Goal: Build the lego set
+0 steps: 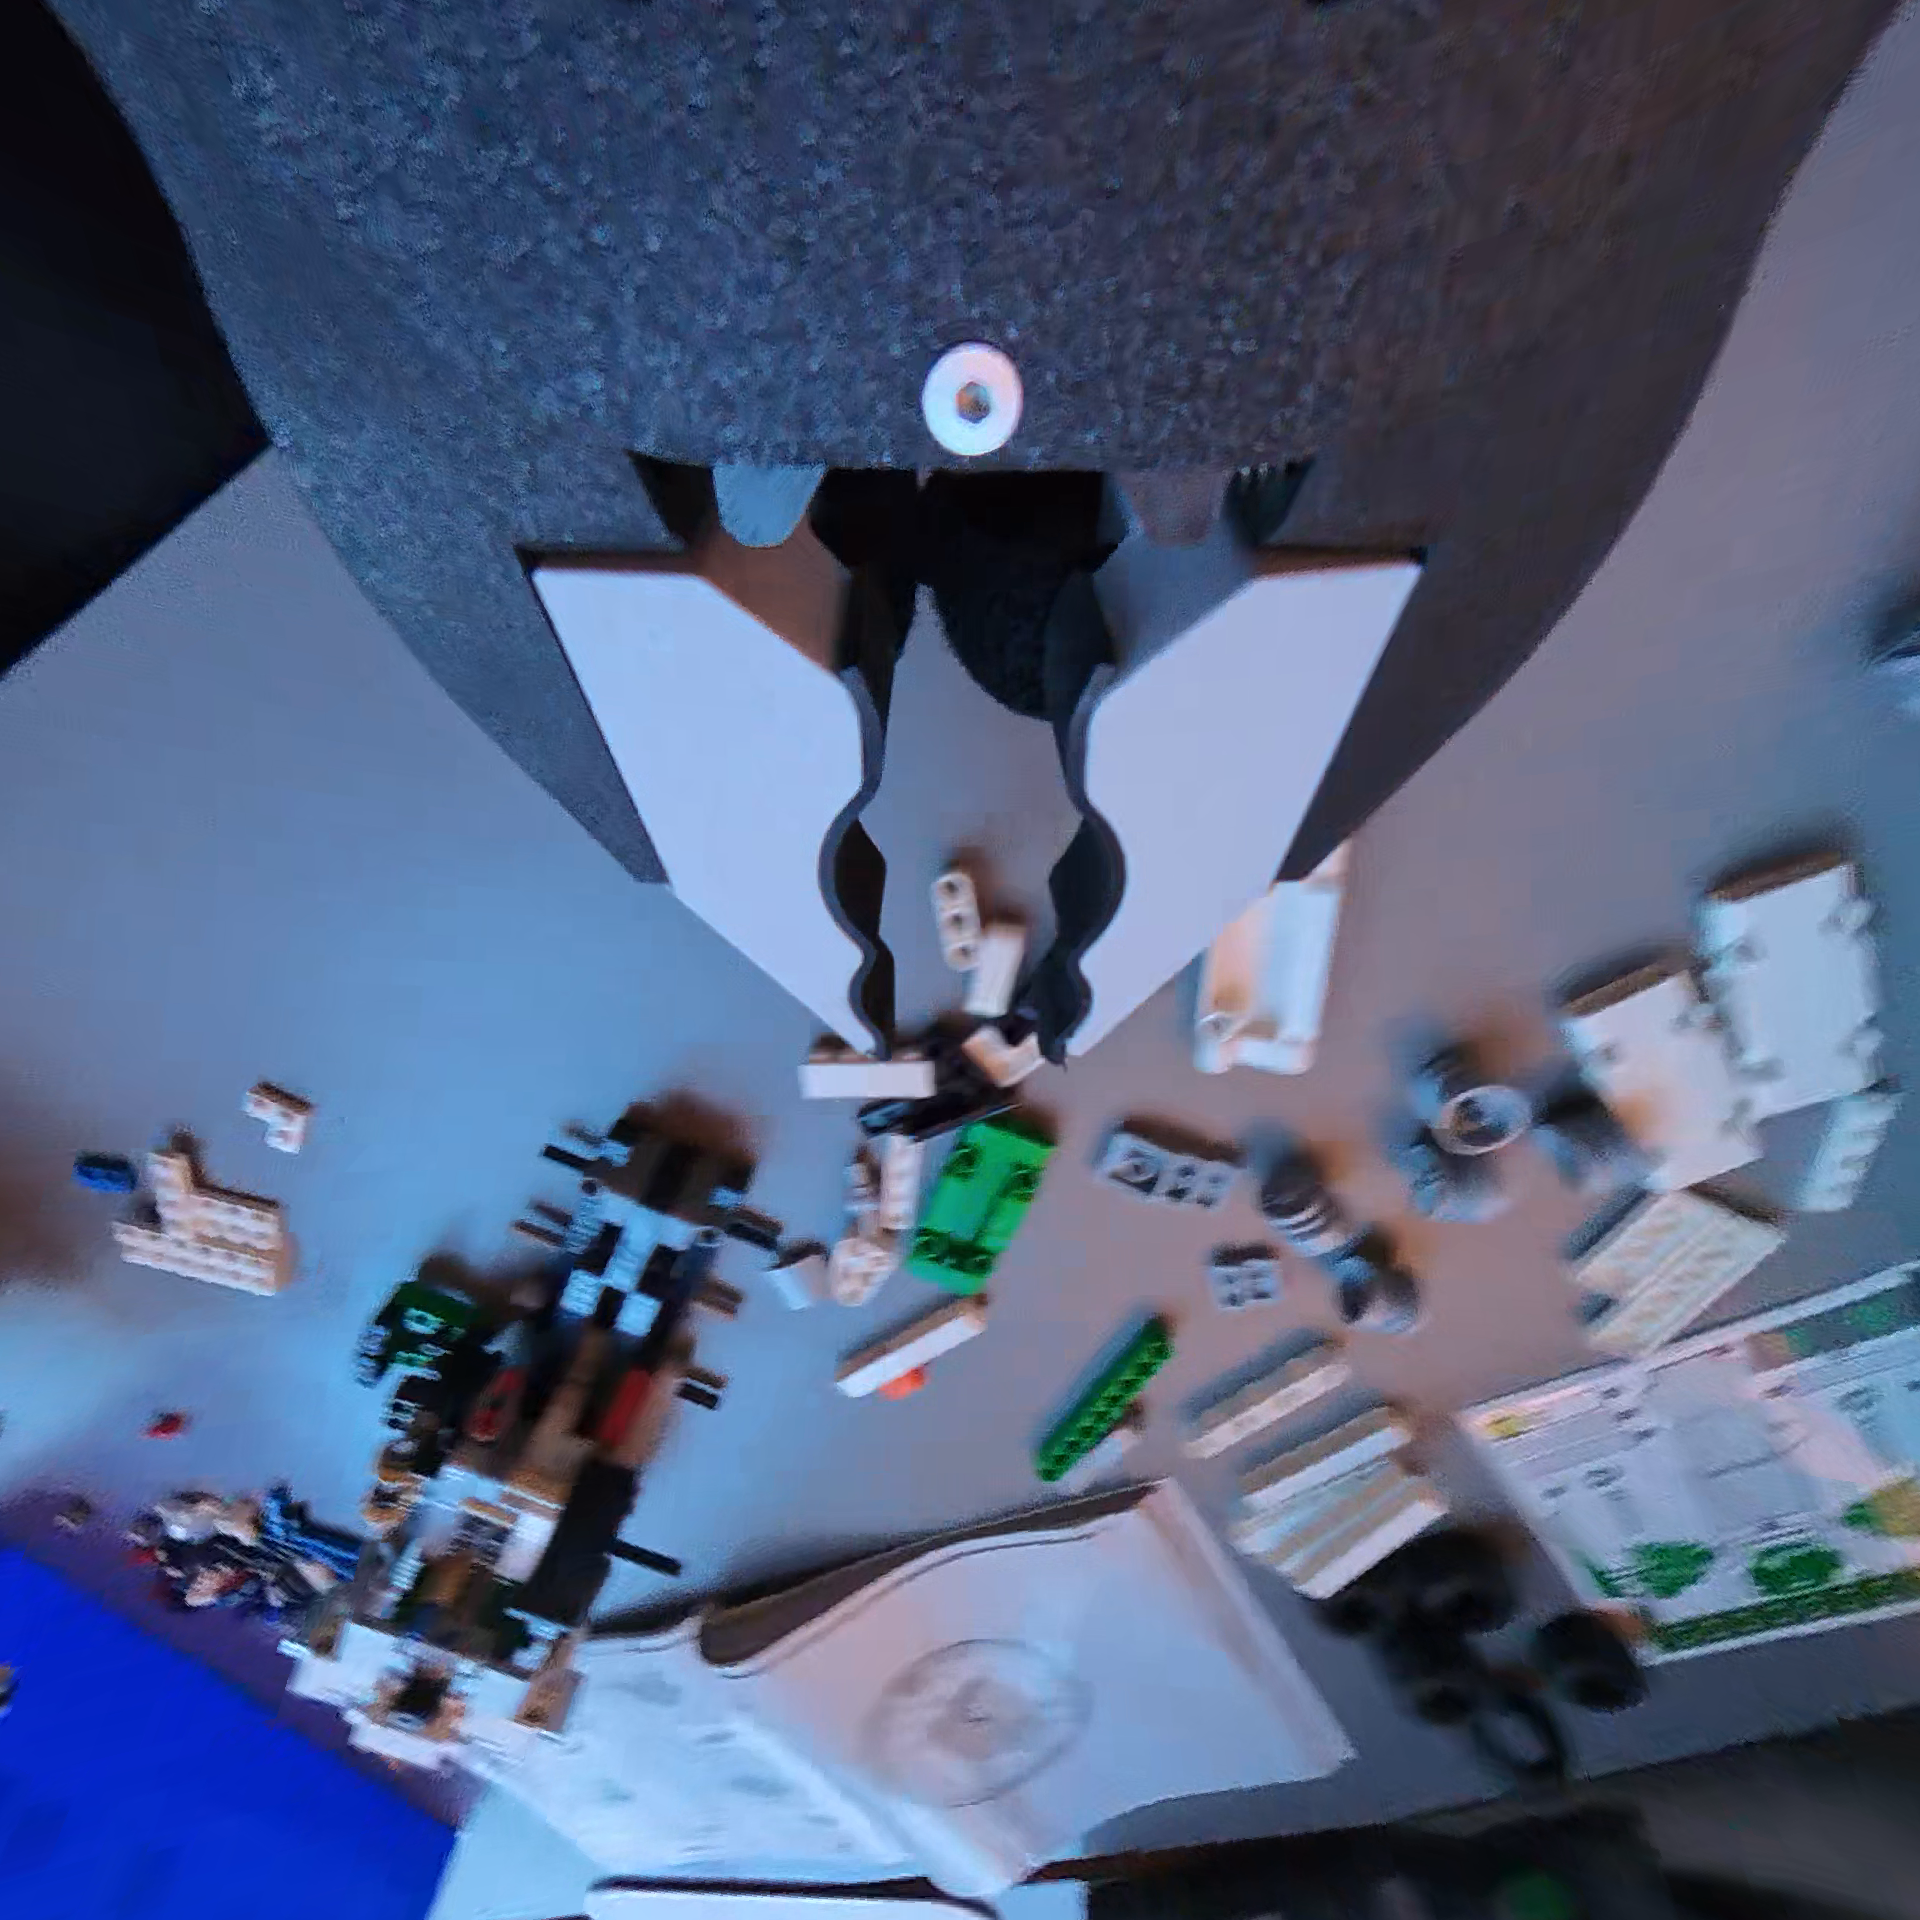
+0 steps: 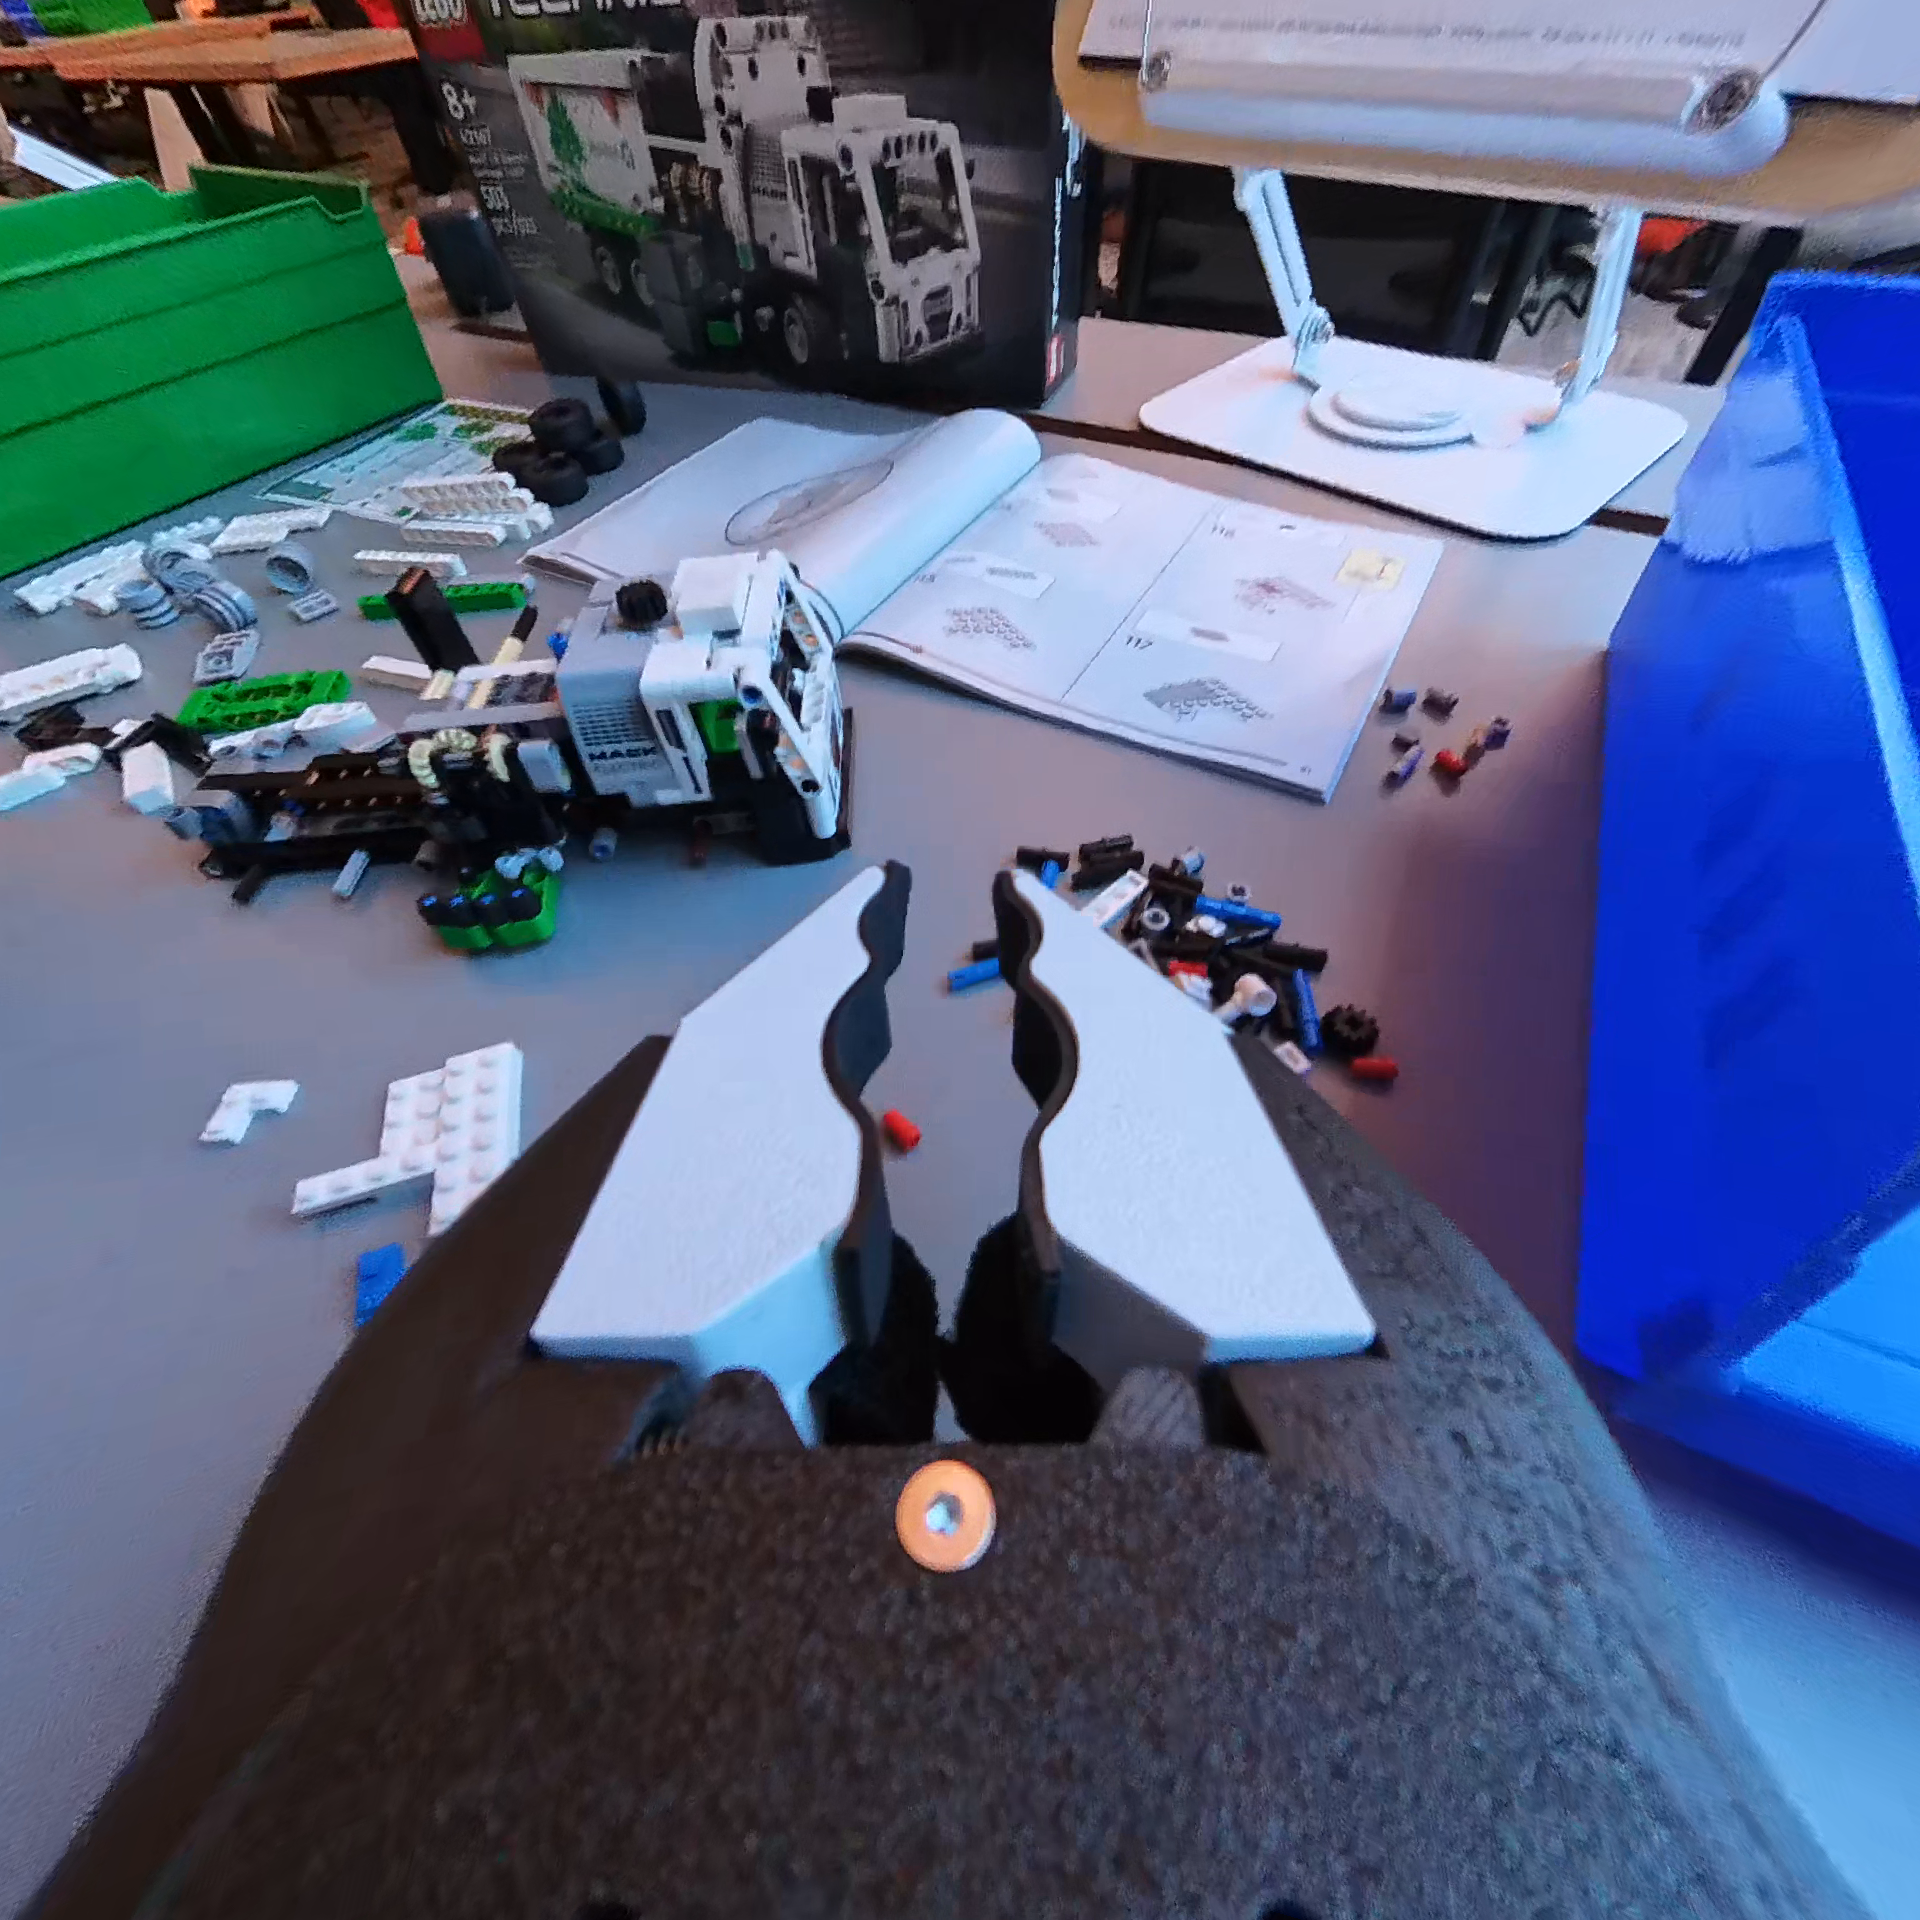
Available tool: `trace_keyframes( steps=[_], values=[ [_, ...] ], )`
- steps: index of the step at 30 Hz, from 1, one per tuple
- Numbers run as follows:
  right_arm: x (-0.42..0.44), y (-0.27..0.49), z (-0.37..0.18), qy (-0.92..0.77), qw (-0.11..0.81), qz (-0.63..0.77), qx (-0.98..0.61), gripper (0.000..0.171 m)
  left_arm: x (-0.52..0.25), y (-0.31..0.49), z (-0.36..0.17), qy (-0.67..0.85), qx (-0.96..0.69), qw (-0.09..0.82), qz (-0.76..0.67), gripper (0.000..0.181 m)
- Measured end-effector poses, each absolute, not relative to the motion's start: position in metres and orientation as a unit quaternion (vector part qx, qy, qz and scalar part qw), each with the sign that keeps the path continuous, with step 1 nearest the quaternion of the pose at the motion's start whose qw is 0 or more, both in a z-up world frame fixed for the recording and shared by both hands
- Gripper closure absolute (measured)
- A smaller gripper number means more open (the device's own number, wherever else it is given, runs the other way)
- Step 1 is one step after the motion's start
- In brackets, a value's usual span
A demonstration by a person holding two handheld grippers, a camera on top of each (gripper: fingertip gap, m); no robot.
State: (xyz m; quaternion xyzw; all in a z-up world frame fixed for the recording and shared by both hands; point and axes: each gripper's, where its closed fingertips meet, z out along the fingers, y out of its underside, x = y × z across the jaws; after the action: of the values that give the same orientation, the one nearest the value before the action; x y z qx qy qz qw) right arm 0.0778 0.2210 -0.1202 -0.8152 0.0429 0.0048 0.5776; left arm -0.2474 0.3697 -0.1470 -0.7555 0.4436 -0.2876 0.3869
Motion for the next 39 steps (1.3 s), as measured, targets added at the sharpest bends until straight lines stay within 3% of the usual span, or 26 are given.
trace_keyframes(
  steps=[13,26,39],
  values=[
    [0.094,0.249,-0.125,0.038,0.574,-0.074,-0.815,0.157,-0.307,0.430,-0.156,0.402,-0.780,0.418,-0.235,0.156],
    [0.110,0.221,-0.127,0.079,0.549,-0.105,-0.825,0.158,-0.295,0.441,-0.153,0.405,-0.774,0.402,-0.275,0.157],
    [0.130,0.186,-0.163,0.112,0.455,-0.105,-0.877,0.158,-0.274,0.438,-0.155,0.432,-0.770,0.387,-0.265,0.157]
  ],
)
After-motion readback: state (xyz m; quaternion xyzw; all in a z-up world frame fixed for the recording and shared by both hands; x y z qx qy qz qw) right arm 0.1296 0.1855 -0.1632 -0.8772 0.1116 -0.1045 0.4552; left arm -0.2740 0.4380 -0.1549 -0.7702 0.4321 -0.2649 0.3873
